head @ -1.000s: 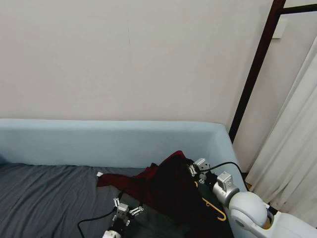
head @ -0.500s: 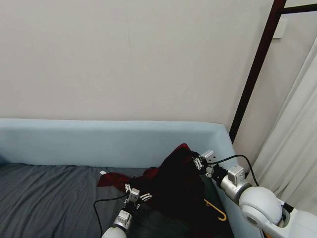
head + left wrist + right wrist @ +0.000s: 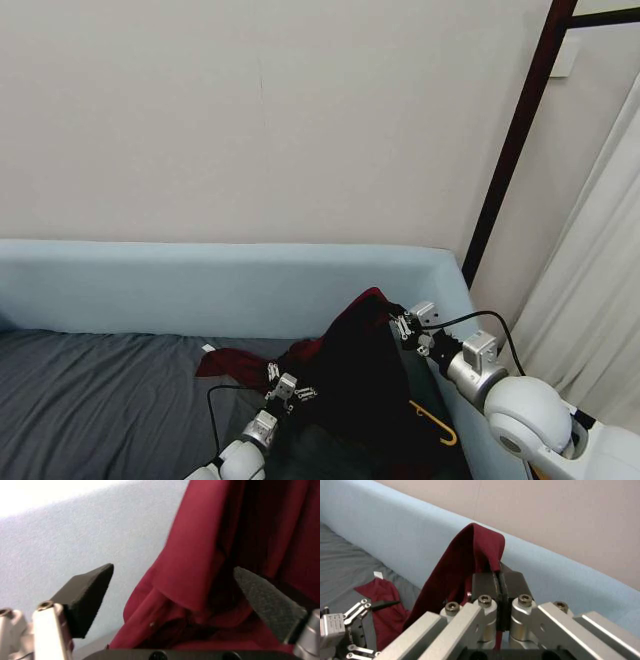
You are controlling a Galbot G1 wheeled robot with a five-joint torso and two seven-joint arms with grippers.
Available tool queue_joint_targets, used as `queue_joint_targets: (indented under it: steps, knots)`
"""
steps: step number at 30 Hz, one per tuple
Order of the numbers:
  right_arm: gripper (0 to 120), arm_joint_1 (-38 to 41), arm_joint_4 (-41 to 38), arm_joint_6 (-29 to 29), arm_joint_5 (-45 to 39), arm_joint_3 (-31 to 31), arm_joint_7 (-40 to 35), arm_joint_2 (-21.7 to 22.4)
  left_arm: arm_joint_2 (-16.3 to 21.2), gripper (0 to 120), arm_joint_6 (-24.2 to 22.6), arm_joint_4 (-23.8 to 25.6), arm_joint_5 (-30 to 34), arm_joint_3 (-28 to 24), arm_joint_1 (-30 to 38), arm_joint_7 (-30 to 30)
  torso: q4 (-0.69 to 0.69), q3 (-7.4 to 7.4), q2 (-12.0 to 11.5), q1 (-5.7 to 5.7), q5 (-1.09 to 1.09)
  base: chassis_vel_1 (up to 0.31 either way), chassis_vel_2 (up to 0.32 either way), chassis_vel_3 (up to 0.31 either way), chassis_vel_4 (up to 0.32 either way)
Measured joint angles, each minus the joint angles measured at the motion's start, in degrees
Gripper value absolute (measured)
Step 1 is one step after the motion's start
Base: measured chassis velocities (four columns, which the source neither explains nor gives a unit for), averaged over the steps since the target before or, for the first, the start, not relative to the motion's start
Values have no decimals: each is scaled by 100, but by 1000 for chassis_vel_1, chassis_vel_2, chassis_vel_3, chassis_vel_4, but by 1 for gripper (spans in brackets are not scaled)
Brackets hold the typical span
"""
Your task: Pick up the clothes from the sofa and hang them on the clothes hanger.
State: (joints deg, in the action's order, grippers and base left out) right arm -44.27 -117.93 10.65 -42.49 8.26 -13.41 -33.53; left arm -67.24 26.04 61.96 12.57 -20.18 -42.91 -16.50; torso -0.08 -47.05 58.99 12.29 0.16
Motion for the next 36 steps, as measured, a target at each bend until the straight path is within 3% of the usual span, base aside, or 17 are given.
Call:
queue_joint_targets:
  steps: [7, 8, 10, 16, 26, 31, 36]
  knots:
    - [0, -45, 14, -19, 17, -19, -75, -35, -153, 76, 9, -118, -180, 44, 37, -212, -1, 0, 0, -1, 0, 0, 0, 0, 0]
    - [0, -45, 18, -20, 14, -20, -83, -35, -154, 67, 9, -133, -187, 51, 39, -221, -1, 0, 0, 0, 0, 0, 0, 0, 0]
    - [0, -43, 25, -20, 10, -20, -87, -35, -148, 64, 9, -142, -192, 55, 39, -224, 0, 0, 0, 0, -1, 0, 0, 0, 0]
    - [0, -29, 45, -25, -31, -20, -113, -46, -61, 35, 20, -168, -191, 89, 3, -215, 1, 0, 0, 0, -1, 0, 0, 0, 0]
    - [0, -113, -37, -37, -41, -8, -122, -26, -185, 1, 44, -390, -238, 79, 184, -136, 0, 0, 0, 0, -1, 0, 0, 0, 0]
    - [0, -285, -96, -44, -63, -146, -108, 0, -132, 0, 34, -257, -206, 229, 139, -177, -1, 0, 0, 0, -1, 0, 0, 0, 0]
    - [0, -304, -50, -45, -90, -243, -90, -43, 243, 0, -122, 410, 69, 472, -36, -212, 0, 0, 0, 0, -2, 0, 0, 0, 0]
